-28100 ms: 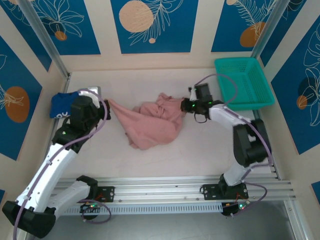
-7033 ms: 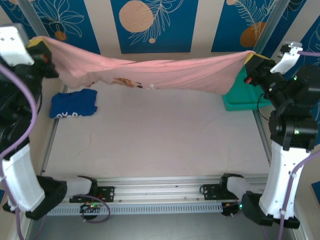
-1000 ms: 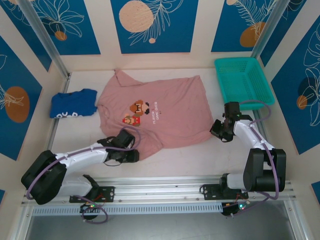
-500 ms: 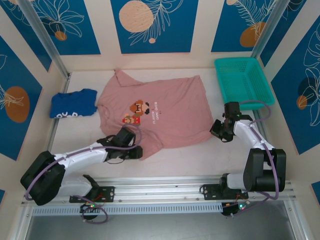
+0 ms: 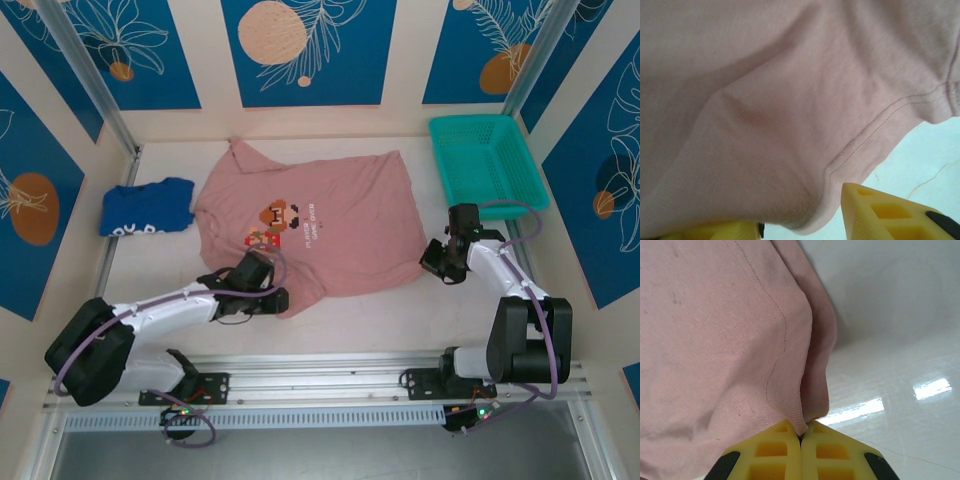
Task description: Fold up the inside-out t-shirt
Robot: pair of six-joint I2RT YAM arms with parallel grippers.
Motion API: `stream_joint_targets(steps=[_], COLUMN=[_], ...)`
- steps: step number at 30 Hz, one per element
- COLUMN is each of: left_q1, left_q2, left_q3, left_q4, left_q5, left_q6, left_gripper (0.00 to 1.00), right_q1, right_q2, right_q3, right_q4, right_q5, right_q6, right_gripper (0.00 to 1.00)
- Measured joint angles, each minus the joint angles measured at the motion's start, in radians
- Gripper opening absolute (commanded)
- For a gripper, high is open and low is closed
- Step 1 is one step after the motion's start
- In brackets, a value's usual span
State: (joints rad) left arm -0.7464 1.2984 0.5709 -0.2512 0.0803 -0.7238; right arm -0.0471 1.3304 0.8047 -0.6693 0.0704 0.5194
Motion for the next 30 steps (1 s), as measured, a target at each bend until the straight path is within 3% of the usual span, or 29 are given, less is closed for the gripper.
stream_joint_targets(steps=[6,12,18,23,26,30], left_q1=[-0.011,-0.012,-0.003,0.083,0.154,0.173], left_q2=[0.034,0.028,-0.169,-0.421,-0.433,-0.415], left_q3=[0.0,0.0,0.015,0.169,0.337,0.562], left_q4=[0.002,0.004,-0.134,-0.247,-0.29,-0.344], left_q5=[0.0,-0.01,-0.102,-0.214,-0.292,-0.387], left_q6=[0.001,0.011,0.052,0.126,0.189,0.293], left_gripper=[0.26,0.0,0.0,0.0,0.0,0.0], right_q1=[0.0,0.0,0.0,0.019,0.035,0.039], right_q2=[0.0,-0.021,-0.127,-0.17,-0.148,-0.208], right_q3=[0.0,0.0,0.003,0.068,0.174,0.302], right_q4=[0.0,0.005,0.021,0.082,0.092,0.097], right_q5=[0.0,-0.011,-0.035,-0.095,-0.103,-0.094], right_q6=[0.0,0.0,0.002,0.029,0.031,0.028], right_gripper=[0.0,0.0,0.0,0.0,0.0,0.0])
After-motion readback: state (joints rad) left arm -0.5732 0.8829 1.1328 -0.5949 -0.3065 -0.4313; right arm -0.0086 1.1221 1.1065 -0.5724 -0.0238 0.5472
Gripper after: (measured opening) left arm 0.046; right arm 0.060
